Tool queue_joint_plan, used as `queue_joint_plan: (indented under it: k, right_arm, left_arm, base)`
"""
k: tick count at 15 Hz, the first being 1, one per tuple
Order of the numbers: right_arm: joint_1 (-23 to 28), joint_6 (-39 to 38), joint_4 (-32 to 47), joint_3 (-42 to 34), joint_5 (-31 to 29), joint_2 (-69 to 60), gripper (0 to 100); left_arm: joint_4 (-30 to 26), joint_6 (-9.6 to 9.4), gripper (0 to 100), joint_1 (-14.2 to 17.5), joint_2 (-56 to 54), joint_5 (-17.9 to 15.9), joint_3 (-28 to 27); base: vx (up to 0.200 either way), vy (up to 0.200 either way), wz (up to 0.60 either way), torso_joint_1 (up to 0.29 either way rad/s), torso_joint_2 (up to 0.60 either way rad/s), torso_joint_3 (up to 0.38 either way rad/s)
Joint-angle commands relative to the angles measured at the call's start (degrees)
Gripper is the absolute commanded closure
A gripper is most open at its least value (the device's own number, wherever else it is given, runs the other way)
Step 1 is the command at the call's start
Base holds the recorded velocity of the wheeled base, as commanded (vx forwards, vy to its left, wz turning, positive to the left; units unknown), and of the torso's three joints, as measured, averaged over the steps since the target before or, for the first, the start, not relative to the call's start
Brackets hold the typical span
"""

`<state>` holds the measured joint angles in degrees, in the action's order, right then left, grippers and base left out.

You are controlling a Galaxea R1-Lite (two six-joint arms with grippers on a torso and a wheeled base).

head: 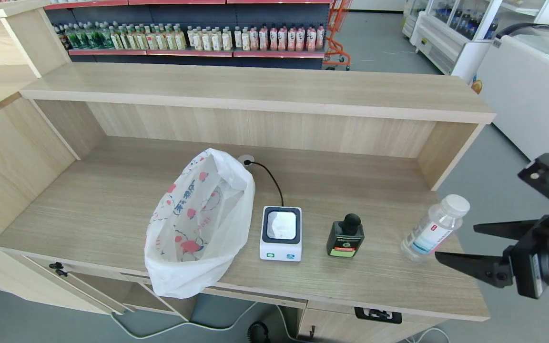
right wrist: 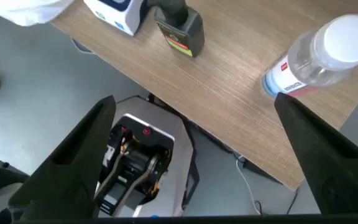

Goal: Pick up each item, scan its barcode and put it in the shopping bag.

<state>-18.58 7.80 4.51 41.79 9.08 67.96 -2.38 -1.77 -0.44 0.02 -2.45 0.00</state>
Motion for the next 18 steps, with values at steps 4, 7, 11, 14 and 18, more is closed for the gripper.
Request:
queue_joint_plan:
  k: [4,7,11,14,18]
  right_arm:
    - [-0.14,6.96,-3.37,-1.71,0.06,13.86,0]
    - [0.12,8.81,-10.05,-2.50,0.15,18.70,0]
    - [-0.23,8.99,-16.64,-3.38,5.07,24.23,0]
    - [-0.14,12.24,-21.82,-3.21,7.71,28.98,0]
    - [-0.32,13.73,-32.02,-2.41,10.43,36.54,0]
  left_arm:
    - [0.00,0.01,0,0.00,-0.02,-0.01,0.00]
    - [0.00,0.01,0,0.00,-0.02,-0.01,0.00]
    - [0.00,0.01,0,0.00,-0.02,-0.01,0.00]
    - [0.00,0.01,0,0.00,-0.02,-0.01,0.00]
    - [0.00,0.01,0,0.00,-0.02,-0.01,0.00]
  base:
    - [0.000,0.000,0.00,0.000,0.00,0.000]
    - [0.000,0.000,0.00,0.000,0.00,0.000]
    - [0.000,0.000,0.00,0.000,0.00,0.000]
    - [0.000,0.000,0.00,0.000,0.00,0.000]
    - [0.000,0.000,0.00,0.000,0.00,0.000]
